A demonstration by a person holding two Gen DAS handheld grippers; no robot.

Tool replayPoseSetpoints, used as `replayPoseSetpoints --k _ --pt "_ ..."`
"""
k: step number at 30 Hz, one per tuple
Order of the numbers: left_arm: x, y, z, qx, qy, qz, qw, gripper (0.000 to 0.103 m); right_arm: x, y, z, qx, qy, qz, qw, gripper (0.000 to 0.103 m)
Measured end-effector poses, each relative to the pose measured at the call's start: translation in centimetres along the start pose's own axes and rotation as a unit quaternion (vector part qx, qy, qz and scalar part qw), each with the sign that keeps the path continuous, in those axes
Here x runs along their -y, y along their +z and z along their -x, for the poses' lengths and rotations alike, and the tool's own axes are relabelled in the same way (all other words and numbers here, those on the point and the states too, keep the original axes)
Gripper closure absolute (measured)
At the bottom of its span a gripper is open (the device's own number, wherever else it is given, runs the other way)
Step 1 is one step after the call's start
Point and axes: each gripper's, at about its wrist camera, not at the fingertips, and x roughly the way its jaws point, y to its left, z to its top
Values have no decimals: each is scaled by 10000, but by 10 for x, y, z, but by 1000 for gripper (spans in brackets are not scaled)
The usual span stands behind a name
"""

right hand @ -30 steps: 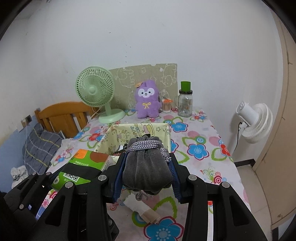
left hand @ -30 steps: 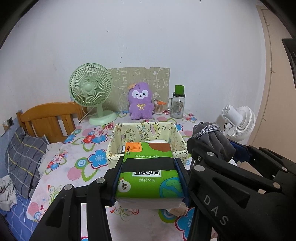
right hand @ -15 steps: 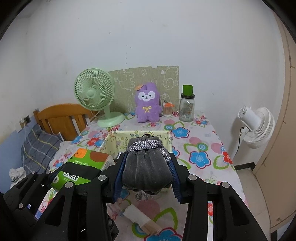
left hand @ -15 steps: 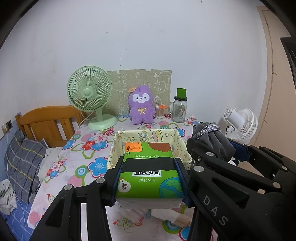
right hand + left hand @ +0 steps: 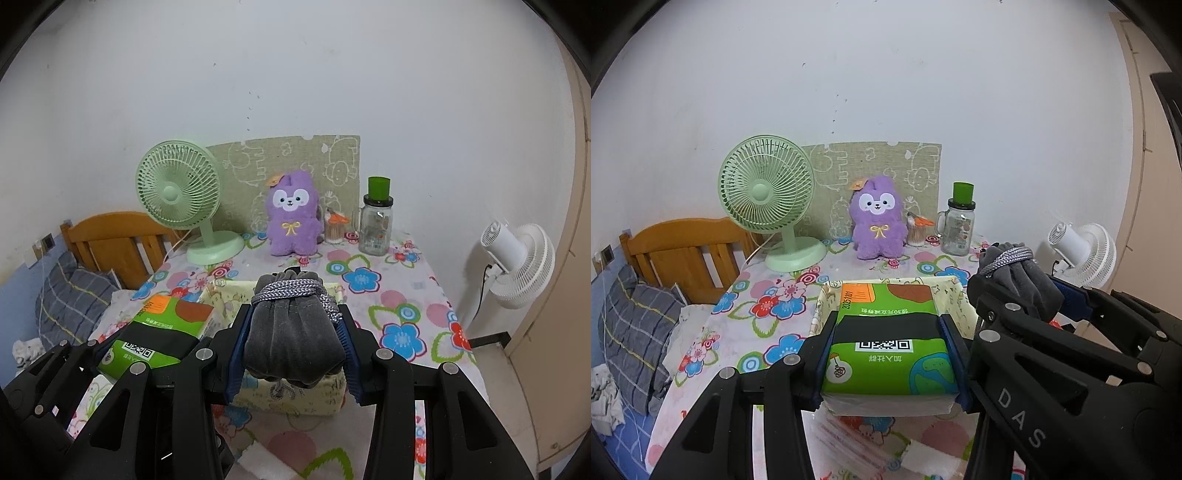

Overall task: Organize soft objects
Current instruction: 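Carry the green tissue pack and grey pouch over the box with both grippers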

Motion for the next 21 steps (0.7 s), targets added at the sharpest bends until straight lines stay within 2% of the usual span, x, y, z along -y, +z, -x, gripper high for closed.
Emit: replayPoseSetpoints --k 15,21 --pt "-1 12 -52 -223 53 -60 9997 50 9 11 -54 -193 -5 -13 9998 56" --pt "-4 14 -73 -320 22 -30 9995 50 14 12 -74 -225 127 -93 9996 56"
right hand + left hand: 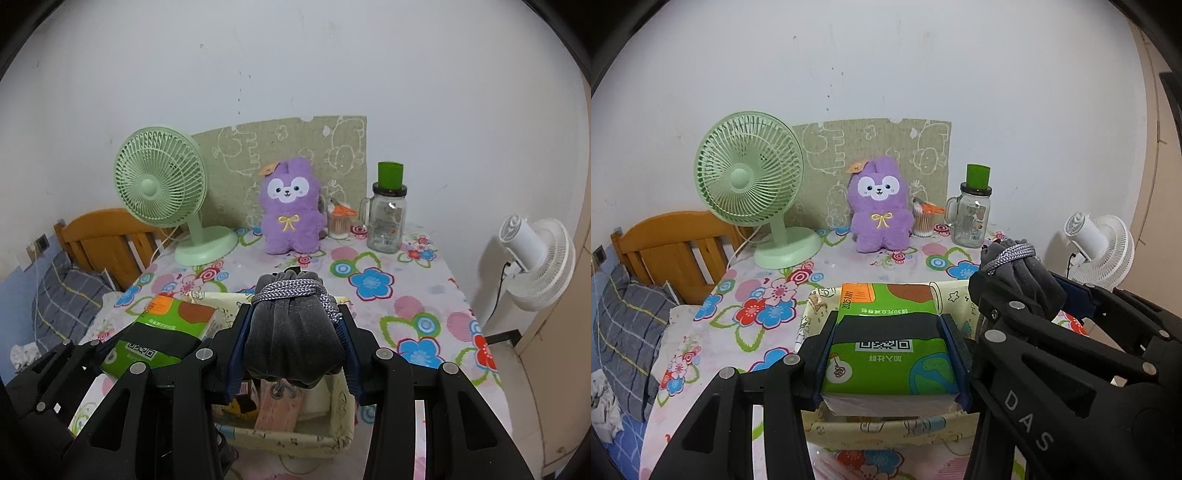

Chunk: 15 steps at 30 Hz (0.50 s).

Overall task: Organize soft objects
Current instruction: 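Carry the green tissue pack and grey pouch over the box with both grippers, then open both grippers to drop the tissue pack and pouch into the box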

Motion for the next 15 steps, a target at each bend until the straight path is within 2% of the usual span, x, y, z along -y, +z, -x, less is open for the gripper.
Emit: replayPoseSetpoints --k 8,12,15 --pt "-4 0 -27 -100 -89 64 9999 48 3 0 -23 -146 68 -10 9999 56" --pt "-4 -1 -38 -155 -95 58 9998 37 5 -1 -31 -201 15 22 9998 56" --pt "-4 -2 -44 -217 -101 46 9997 33 5 -3 -36 -238 13 20 9997 56"
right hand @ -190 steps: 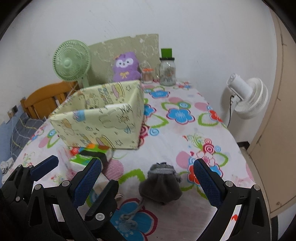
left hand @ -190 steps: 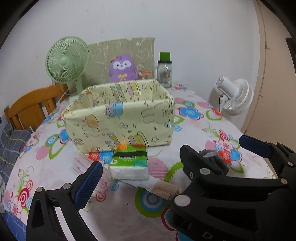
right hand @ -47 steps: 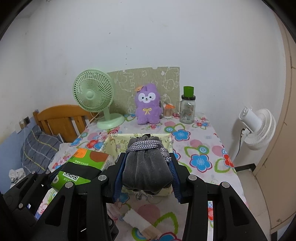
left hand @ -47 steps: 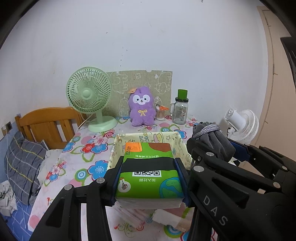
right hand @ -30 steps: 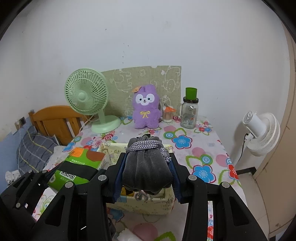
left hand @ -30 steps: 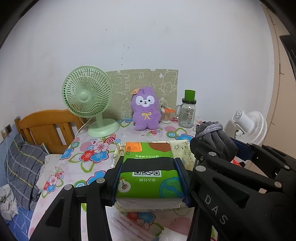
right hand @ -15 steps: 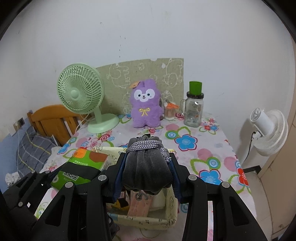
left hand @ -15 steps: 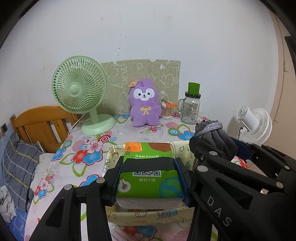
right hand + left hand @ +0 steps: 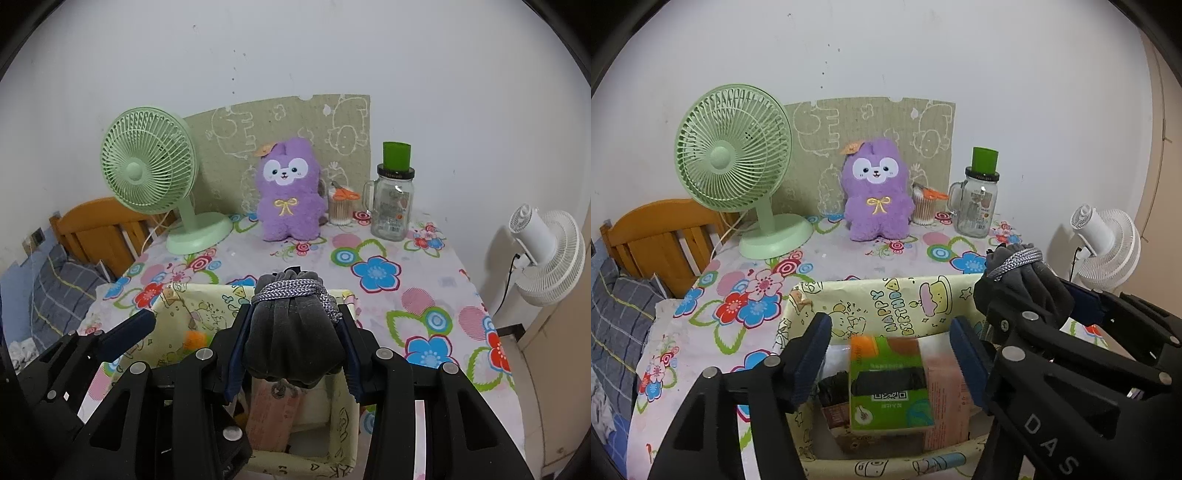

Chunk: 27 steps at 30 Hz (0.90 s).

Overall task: Organize soft objects
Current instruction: 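Open both grippers to drop the tissue pack and pouch into the box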

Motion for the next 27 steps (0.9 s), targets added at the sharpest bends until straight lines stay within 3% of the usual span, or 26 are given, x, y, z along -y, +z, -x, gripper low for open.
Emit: replayPoseSetpoints --k 7,15,16,19,27 --pt "-5 -3 -7 -77 34 21 10000 23 -2 -3 -12 -97 107 17 9999 56" --pt "-11 -8 -10 -127 177 38 9998 20 -10 -6 -19 -150 140 145 9997 51" --pt "-12 -8 -10 -135 179 51 9997 20 -10 -6 -19 -147 117 171 9997 48" --pt "-15 -8 -8 -111 120 96 9998 12 -12 -5 -15 -73 218 213 9995 24" --pt "-14 -6 7 -32 79 37 10000 10 -16 -2 2 22 186 286 9994 17"
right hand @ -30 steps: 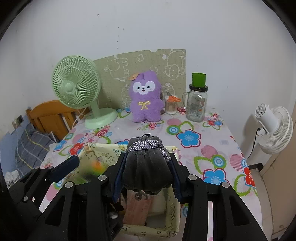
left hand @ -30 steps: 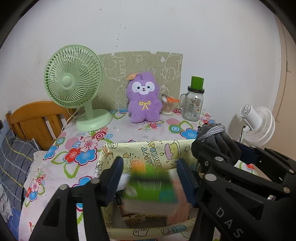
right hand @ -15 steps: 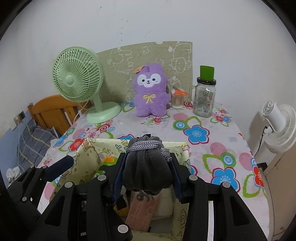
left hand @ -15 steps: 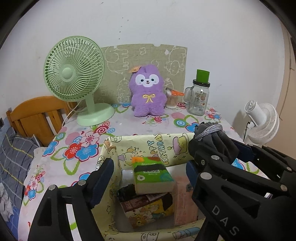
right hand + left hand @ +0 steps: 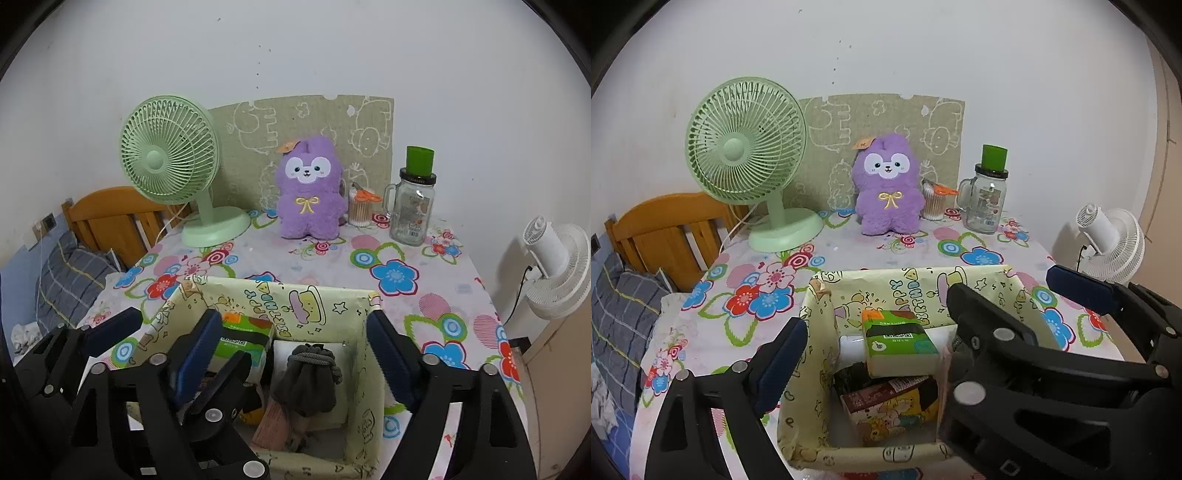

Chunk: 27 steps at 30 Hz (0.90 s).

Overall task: Organize soft objects
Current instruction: 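Open both grippers to drop the tissue pack and pouch into the box, then withdraw both open grippers from the box toward the remaining items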

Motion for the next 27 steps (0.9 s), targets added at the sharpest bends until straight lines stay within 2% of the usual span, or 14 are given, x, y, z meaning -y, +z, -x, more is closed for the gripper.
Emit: replayPoseSetpoints --k 10,27 --pt "4 0 35 234 14 -80 9997 1 -5 -2 36 215 -40 -36 9998 6" --pt "14 -8 96 611 -28 -116 9981 0 -12 -12 105 577 -107 -36 9983 0"
